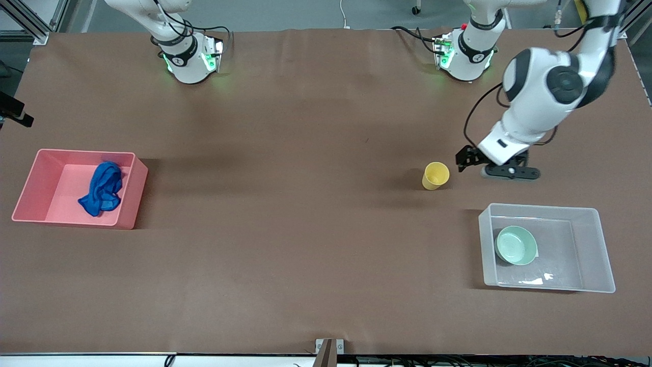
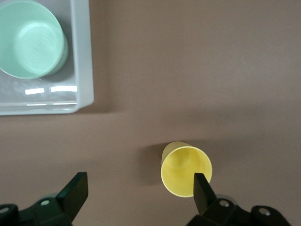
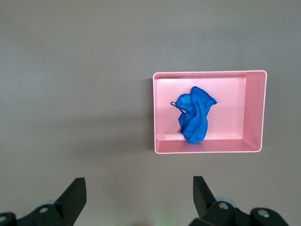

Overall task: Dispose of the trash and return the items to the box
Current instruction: 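Move the left gripper to the yellow cup and grasp its rim, then carry the yellow cup with the left gripper into the green bowl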

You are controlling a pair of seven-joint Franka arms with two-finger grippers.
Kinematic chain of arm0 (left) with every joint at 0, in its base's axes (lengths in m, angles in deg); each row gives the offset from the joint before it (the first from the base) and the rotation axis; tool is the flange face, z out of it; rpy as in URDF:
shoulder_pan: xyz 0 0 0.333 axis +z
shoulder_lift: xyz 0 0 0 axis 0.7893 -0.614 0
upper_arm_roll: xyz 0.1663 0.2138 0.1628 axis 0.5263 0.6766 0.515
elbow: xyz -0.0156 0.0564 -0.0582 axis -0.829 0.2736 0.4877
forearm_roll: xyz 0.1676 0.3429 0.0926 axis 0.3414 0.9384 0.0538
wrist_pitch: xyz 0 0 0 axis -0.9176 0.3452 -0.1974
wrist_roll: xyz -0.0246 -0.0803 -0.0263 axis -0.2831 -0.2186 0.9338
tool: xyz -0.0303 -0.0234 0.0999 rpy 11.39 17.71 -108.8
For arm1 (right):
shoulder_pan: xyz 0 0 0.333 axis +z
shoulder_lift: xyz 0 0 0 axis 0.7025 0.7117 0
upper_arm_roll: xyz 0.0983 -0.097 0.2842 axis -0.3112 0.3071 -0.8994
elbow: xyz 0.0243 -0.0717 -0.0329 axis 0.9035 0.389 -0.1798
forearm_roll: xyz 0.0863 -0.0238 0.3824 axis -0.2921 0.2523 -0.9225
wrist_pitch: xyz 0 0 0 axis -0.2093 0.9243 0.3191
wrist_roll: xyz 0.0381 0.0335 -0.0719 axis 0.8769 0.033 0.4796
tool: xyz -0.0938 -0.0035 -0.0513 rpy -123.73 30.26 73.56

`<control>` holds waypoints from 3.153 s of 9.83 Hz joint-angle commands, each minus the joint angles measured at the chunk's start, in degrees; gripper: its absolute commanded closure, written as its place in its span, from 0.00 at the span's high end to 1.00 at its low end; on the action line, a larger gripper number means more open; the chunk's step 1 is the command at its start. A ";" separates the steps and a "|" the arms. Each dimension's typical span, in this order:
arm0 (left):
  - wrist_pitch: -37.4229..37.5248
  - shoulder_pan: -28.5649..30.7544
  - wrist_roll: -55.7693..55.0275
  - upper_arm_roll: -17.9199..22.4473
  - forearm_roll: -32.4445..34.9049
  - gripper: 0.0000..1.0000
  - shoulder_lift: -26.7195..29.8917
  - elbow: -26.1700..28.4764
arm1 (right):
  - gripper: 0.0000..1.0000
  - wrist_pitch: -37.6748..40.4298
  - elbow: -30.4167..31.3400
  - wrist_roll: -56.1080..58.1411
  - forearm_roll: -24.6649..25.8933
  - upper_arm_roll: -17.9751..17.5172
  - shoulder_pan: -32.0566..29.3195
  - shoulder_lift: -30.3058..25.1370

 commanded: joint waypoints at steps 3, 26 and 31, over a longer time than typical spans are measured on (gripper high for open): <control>-8.15 0.69 -0.54 -1.80 3.69 0.89 -10.70 3.22 | 1.00 0.21 -0.21 0.67 0.57 -0.78 -0.22 -0.23; 13.99 2.54 24.86 18.76 -2.97 0.01 -37.17 -43.90 | 1.00 0.74 -0.13 0.67 0.48 -0.61 -0.39 -0.31; 13.18 1.75 23.81 18.59 -2.36 0.97 -36.23 -43.80 | 1.00 1.00 -0.13 0.76 0.48 -0.52 -0.48 -0.23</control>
